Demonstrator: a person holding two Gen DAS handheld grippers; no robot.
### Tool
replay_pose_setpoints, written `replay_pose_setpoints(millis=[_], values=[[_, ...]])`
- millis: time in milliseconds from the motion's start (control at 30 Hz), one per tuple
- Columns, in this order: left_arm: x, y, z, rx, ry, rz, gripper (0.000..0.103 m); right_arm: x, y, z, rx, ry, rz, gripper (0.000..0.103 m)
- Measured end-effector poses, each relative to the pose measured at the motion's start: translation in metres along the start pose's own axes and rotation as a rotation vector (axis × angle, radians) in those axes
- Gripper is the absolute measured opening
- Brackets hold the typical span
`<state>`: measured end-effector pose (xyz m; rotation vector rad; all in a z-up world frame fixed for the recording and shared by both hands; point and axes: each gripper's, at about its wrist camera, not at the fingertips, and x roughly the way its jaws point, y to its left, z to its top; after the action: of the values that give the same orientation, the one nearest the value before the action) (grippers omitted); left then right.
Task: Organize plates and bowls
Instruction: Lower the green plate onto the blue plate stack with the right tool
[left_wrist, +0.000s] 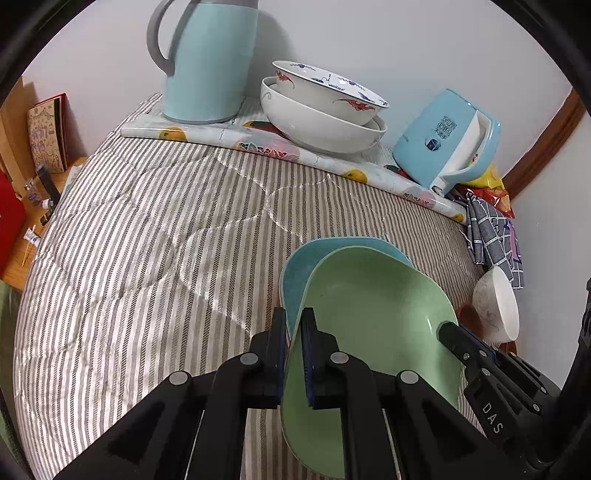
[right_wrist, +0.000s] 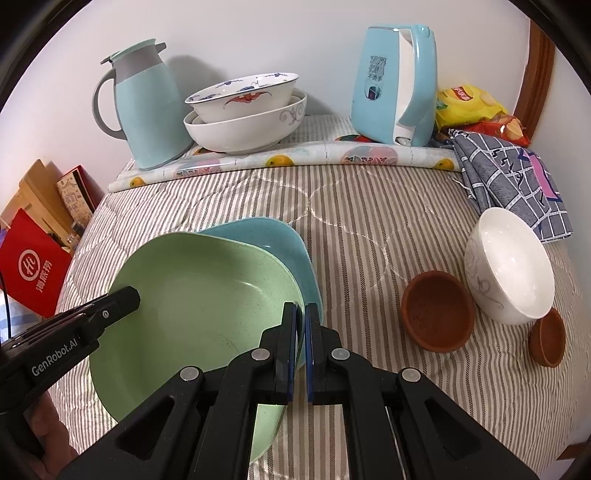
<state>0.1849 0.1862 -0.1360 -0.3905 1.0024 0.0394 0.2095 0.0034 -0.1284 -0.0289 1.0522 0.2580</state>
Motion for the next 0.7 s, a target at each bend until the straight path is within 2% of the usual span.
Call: replay_pose_setpoints(millis=[333, 700], values=[[0.019, 0.000, 0.008, -0.006, 0.021, 0.015, 0.008, 0.023, -0.003, 0.013, -0.038, 0.037, 0.001, 0.005], [0.027, 0.000, 0.017, -0.017, 0.004, 0.022, 0.008, 0.040, -0.001, 0.031, -0.085, 0.030, 0.007, 0.005]])
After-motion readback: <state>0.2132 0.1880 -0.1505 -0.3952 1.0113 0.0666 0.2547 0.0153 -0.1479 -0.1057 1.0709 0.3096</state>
